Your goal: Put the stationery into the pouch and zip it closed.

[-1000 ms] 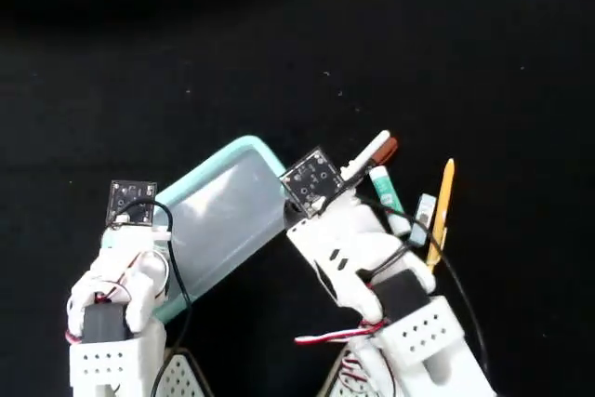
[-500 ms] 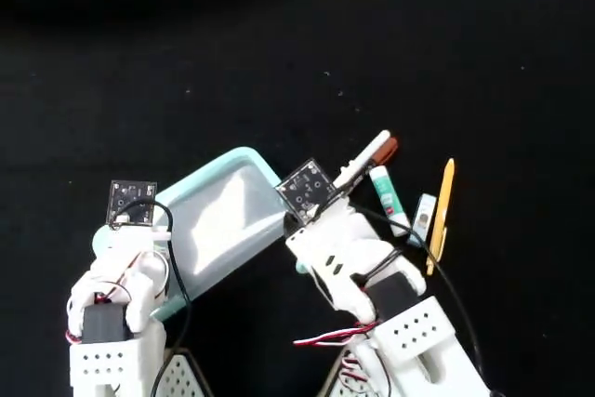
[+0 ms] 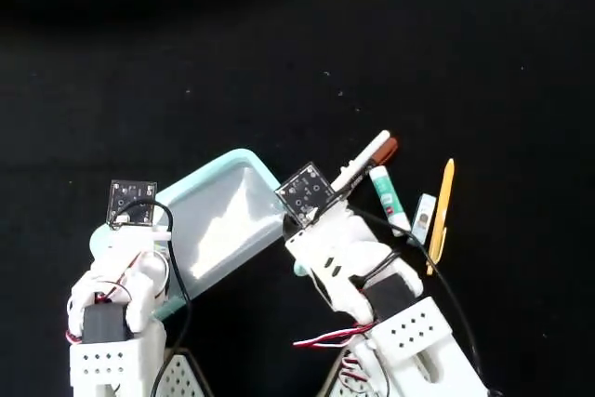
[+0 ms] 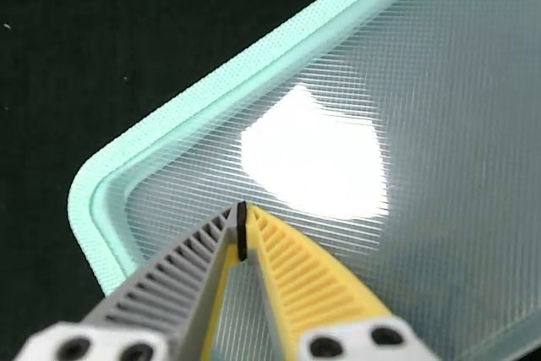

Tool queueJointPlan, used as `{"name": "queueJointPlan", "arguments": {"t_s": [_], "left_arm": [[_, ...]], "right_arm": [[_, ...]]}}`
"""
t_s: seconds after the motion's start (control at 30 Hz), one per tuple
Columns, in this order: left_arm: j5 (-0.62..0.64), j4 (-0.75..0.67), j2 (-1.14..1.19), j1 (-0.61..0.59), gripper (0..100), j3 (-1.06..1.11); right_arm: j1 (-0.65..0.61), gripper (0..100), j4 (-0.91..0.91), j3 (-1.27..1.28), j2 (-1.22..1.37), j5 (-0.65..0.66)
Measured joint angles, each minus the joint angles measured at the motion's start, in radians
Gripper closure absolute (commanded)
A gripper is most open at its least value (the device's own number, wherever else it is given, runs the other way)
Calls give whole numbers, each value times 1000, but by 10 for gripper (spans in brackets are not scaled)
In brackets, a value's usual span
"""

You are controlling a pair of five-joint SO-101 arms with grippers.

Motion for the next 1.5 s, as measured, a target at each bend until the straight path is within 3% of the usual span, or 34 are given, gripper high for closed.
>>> {"name": "queueJointPlan", "arguments": {"t_s": [0.3,0.57,0.7,0.83,0.93,1.23,1.5], "left_arm": [[0,-35,0,2,966,0],[-35,-598,11,6,966,2],[-135,-743,11,107,937,2],[-149,-680,11,281,825,2],[-149,-586,11,368,831,2],[-40,-494,-2,382,826,-35],[-23,-269,-2,423,802,-229]], "right_arm": [[9,986,0,0,0,-26],[11,986,11,-2,0,-29],[11,986,14,-3,0,-29],[11,986,15,-49,0,-29],[11,986,15,-115,0,-28],[11,986,17,-288,2,-6],[11,986,-46,-290,2,-6]]}}
